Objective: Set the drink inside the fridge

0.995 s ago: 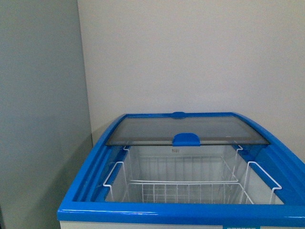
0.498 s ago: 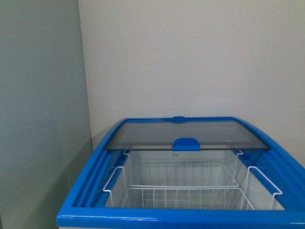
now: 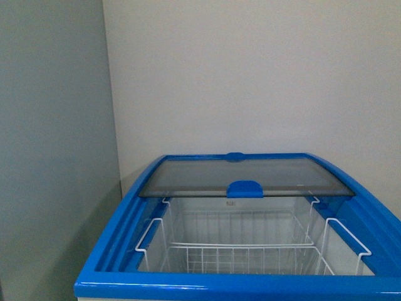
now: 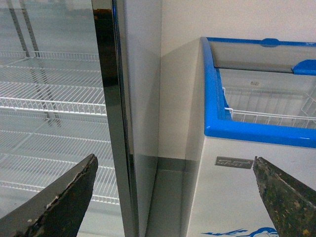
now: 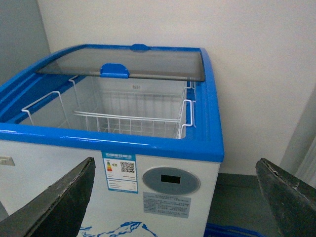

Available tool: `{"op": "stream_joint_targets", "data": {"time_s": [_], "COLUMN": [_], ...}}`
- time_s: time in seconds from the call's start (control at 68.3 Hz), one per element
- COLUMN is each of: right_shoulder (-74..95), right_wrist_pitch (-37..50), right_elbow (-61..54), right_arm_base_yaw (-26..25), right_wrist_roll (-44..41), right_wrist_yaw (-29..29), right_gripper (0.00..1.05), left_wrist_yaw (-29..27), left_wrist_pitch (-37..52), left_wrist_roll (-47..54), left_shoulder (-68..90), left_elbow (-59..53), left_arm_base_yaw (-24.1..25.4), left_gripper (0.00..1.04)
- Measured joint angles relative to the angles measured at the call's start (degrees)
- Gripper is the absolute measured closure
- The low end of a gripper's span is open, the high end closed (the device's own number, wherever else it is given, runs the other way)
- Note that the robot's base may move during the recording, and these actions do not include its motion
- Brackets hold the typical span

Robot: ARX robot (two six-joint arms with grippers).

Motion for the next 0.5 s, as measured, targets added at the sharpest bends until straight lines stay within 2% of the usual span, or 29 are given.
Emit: {"op": "stream_joint_targets", "data": {"time_s": [0.498], "right_shoulder": [0.00], "right_wrist_pitch": [0.00], "right_elbow": [0.00], "right_arm_base_yaw": [0.00], "right_wrist_roll": [0.00], "right_wrist_yaw": [0.00], "right_gripper": [0.07], "left_wrist_yaw": [-0.02], "left_wrist_pitch": [0.00], "left_wrist_roll": [0.02], "left_shoulder": [0.00], "left_elbow": [0.00], "left_arm_base_yaw": [0.00], "left_gripper": [0.08]}}
